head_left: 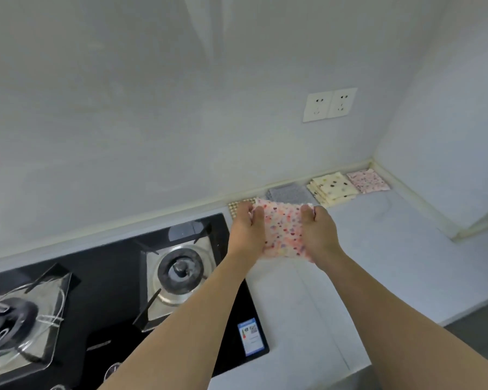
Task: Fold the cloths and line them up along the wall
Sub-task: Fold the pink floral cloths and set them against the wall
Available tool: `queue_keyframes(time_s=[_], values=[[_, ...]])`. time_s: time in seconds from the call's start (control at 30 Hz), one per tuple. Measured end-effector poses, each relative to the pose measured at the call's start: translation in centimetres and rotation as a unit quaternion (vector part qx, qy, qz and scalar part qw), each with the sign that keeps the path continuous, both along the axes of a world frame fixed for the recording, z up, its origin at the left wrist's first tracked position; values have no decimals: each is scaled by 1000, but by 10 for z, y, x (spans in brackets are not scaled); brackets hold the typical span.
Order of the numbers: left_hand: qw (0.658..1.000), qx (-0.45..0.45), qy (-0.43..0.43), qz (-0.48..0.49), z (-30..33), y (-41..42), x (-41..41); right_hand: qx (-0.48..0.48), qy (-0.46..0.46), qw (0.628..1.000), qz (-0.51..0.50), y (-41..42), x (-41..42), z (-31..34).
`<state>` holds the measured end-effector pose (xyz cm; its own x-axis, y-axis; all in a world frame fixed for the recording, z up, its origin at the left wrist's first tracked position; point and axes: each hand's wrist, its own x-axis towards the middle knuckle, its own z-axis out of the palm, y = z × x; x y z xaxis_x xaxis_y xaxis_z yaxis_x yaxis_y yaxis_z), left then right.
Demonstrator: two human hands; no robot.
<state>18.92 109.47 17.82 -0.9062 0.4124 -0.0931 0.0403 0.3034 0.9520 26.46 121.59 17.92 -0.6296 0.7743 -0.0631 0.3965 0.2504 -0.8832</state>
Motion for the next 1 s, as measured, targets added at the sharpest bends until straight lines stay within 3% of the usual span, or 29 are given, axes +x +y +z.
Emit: queue_keyframes(time_s=[0.2, 0.43, 0.6, 0.8, 0.93, 1.0], values=[[994, -9, -87, -58, -6, 95, -19, -38, -21, 999, -12, 109, 4, -9], [985, -9, -157, -64, -24, 250, -59, -301, -50, 952, 17, 287, -16, -16], [984, -35, -161, -61, -46, 367, -85, -363, -35, 931, -25, 396, -33, -31], [979, -69, -179, -72, -79, 478, -110, -281, -80, 951, -98, 496, -73, -62], [977, -92, -185, -59, -99, 524, -123, -226, -84, 968, -71, 529, -87, -80], [971, -105, -206, -62, -108, 537, -126, -77, -198, 977, -10, 534, -88, -94]])
